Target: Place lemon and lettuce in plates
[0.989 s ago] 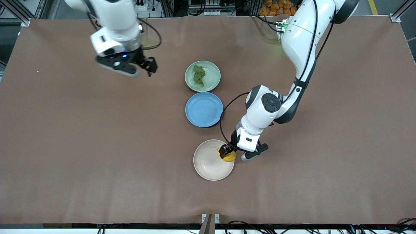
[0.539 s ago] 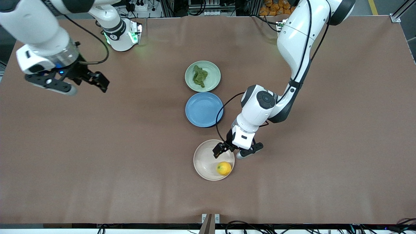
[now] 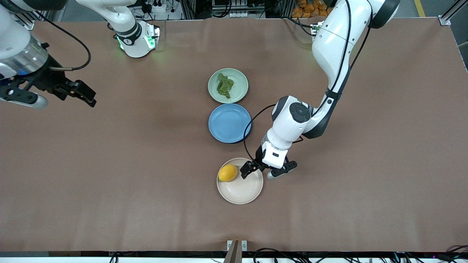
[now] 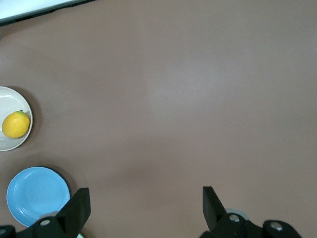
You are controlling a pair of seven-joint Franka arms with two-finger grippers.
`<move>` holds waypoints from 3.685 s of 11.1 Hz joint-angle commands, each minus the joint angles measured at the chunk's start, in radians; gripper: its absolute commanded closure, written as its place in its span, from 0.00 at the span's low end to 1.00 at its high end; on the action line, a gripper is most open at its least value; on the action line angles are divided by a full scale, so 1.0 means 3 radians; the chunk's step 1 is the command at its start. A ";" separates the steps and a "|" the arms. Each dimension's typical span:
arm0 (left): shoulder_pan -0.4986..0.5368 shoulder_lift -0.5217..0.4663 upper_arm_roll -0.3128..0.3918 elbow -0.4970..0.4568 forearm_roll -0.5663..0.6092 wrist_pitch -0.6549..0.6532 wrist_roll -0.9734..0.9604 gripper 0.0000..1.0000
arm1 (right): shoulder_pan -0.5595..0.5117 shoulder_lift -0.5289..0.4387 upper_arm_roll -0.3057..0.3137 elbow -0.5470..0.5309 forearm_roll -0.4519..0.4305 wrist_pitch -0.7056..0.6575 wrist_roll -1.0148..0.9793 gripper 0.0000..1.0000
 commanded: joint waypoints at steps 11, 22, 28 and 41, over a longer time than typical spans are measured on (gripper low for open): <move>0.0810 -0.0758 -0.0004 -0.0037 0.0655 -0.2343 0.1349 0.00 | 0.0206 -0.0007 -0.0722 0.0171 0.0062 -0.0253 -0.1162 0.00; 0.1645 -0.2353 -0.0014 -0.2019 0.0430 -0.2495 0.2132 0.00 | 0.0263 -0.0048 -0.0697 0.0150 0.0078 -0.0315 -0.1173 0.00; 0.1629 -0.2809 -0.0208 -0.2486 0.0430 -0.2407 0.2132 0.00 | 0.0283 -0.0048 -0.0697 0.0150 0.0083 -0.0315 -0.1173 0.00; 0.1640 -0.2528 -0.0275 -0.0144 0.0639 -0.4028 0.2224 0.00 | 0.0283 -0.0043 -0.0702 0.0145 0.0078 -0.0315 -0.1173 0.00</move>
